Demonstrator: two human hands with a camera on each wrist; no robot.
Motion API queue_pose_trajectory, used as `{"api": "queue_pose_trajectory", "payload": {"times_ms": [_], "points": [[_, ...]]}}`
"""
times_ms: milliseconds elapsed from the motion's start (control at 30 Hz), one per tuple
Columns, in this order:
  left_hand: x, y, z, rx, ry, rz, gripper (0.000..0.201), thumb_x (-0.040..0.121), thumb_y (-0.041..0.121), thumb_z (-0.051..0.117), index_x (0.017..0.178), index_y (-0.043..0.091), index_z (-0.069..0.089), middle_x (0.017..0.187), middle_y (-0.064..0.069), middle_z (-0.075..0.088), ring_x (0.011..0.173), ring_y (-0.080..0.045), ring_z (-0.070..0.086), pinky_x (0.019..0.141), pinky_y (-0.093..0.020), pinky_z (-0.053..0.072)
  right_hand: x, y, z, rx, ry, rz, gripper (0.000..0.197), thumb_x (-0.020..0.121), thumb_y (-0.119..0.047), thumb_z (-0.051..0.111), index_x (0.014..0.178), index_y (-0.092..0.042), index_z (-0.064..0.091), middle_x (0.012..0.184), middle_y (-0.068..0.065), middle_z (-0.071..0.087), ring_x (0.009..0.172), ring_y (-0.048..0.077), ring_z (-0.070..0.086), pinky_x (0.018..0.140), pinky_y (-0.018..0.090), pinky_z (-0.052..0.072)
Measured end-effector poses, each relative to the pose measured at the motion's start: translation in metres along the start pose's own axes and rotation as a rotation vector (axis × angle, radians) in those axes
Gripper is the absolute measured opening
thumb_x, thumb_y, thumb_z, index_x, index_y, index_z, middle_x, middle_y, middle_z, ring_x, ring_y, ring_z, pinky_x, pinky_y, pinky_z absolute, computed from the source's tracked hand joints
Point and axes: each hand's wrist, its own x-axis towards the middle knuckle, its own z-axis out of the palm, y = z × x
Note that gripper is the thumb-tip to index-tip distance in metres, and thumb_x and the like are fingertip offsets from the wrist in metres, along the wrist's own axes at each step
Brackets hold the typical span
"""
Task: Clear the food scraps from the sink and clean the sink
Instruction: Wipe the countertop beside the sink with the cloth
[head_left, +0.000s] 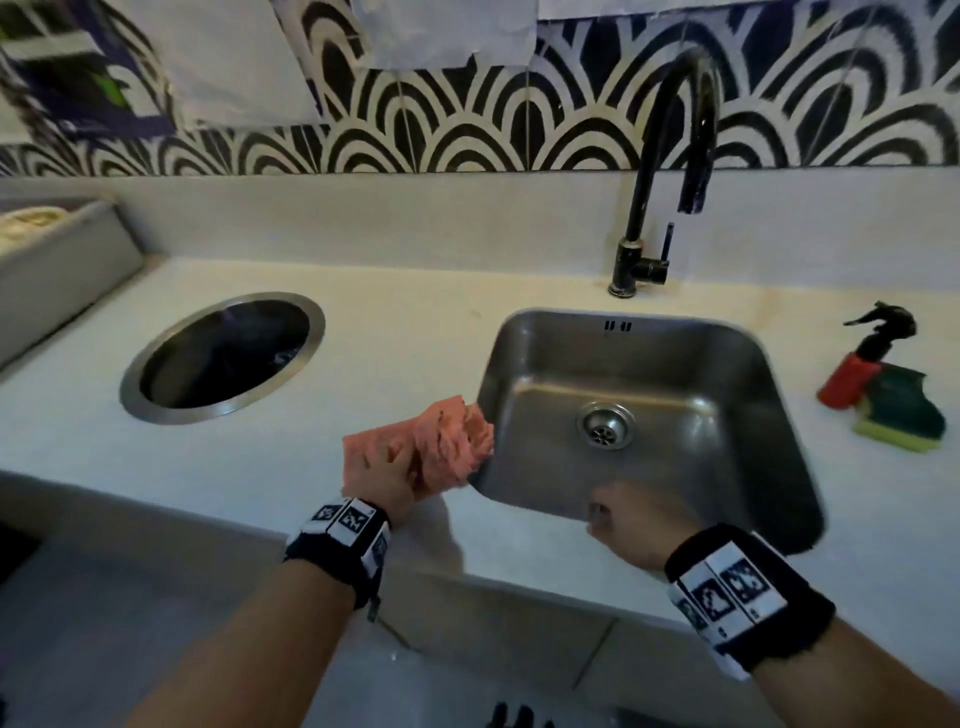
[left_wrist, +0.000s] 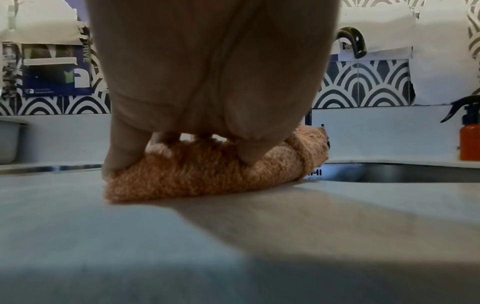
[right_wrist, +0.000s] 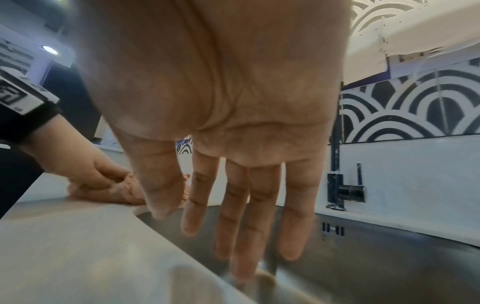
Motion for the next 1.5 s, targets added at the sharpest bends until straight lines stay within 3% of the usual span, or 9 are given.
{"api": "queue_pose_trajectory", "payload": {"times_ms": [233,400,633,767,833,933,1000,1233,1500], "points": [[-0.087,0.067,0.041,-0.005,0.102,-0.004,0.055,0.098,0.039,0.022,0.151,0.029,0.010,0.159,-0.008,0.007,0.142,-0.042,0.009,0.118,-0.048,0.007,-0.047,0.072,0.002,0.011,0.040,0.119,0.031,0.096,-0.034,0.044,0.126,-0.029,0.049,0.135,-0.001,0.047,0.121,0.020,0.049,0.098,0.032,0.040],[-0.130,0.131,0.066,0.030,0.008,0.133,0.090,0.066,0.058,-0.009,0.150,0.033,0.011,0.159,-0.010,0.007,0.142,-0.047,0.002,0.116,-0.056,0.003,-0.077,0.118,0.003,-0.010,0.086,0.217,0.037,0.095,-0.036,0.045,0.131,-0.026,0.045,0.133,0.004,0.044,0.122,0.024,0.046,0.099,0.037,0.043],[-0.167,0.241,0.067,0.082,0.000,0.316,0.056,0.097,0.050,0.026,0.148,0.042,0.005,0.159,-0.006,-0.013,0.143,-0.044,-0.009,0.115,-0.055,0.005,-0.114,0.177,0.001,0.072,0.125,0.339,0.042,0.095,-0.036,0.043,0.135,-0.028,0.039,0.137,0.005,0.040,0.125,0.026,0.044,0.101,0.038,0.041],[-0.177,0.299,0.070,0.248,0.004,0.434,0.053,0.074,0.055,0.040,0.124,0.044,0.052,0.132,-0.005,0.058,0.108,-0.046,0.060,0.076,-0.056,0.054,-0.135,0.198,-0.003,0.185,0.147,0.364,0.046,0.095,-0.031,0.039,0.140,-0.028,0.033,0.140,0.005,0.036,0.126,0.027,0.044,0.100,0.038,0.041],[-0.170,0.327,0.076,0.207,0.020,0.491,0.058,0.065,0.056,0.037,0.119,0.042,0.050,0.122,-0.003,0.065,0.100,-0.042,0.065,0.068,-0.051,0.057,-0.145,0.205,-0.006,0.234,0.172,0.351,0.053,0.094,-0.025,0.040,0.144,-0.030,0.026,0.147,0.005,0.029,0.130,0.027,0.040,0.104,0.038,0.040],[-0.162,0.367,0.060,0.232,-0.021,0.695,0.059,0.085,0.046,0.043,0.142,0.045,0.028,0.157,-0.006,0.020,0.138,-0.050,0.020,0.105,-0.066,0.026,-0.158,0.215,-0.014,0.241,0.214,0.271,0.062,0.091,-0.021,0.044,0.147,-0.032,0.021,0.157,0.003,0.013,0.138,0.025,0.031,0.111,0.036,0.034],[-0.147,0.387,0.057,0.202,-0.139,0.753,0.070,0.089,0.050,0.049,0.146,0.047,0.008,0.159,-0.001,-0.010,0.144,-0.041,-0.011,0.115,-0.057,0.004,-0.162,0.221,-0.016,0.220,0.225,0.210,0.065,0.088,-0.029,0.049,0.147,-0.034,0.022,0.158,-0.001,0.011,0.140,0.020,0.029,0.113,0.032,0.030],[-0.119,0.438,0.036,0.310,-0.180,0.930,0.072,0.092,0.048,0.047,0.151,0.029,0.011,0.159,-0.004,-0.014,0.144,-0.038,-0.015,0.116,-0.054,-0.004,-0.152,0.244,0.003,0.167,0.222,0.262,0.088,0.079,-0.040,0.062,0.150,-0.036,0.010,0.158,-0.015,0.010,0.146,0.007,0.009,0.121,0.030,0.012],[-0.094,0.464,0.027,0.342,-0.239,1.052,0.066,0.095,0.047,0.040,0.151,0.030,0.009,0.160,0.001,-0.006,0.145,-0.034,-0.012,0.115,-0.052,-0.008,-0.139,0.255,0.011,0.274,0.363,0.506,0.070,0.092,-0.024,0.053,0.148,-0.043,0.015,0.157,-0.017,0.015,0.141,0.008,0.026,0.117,0.030,0.025]]}}
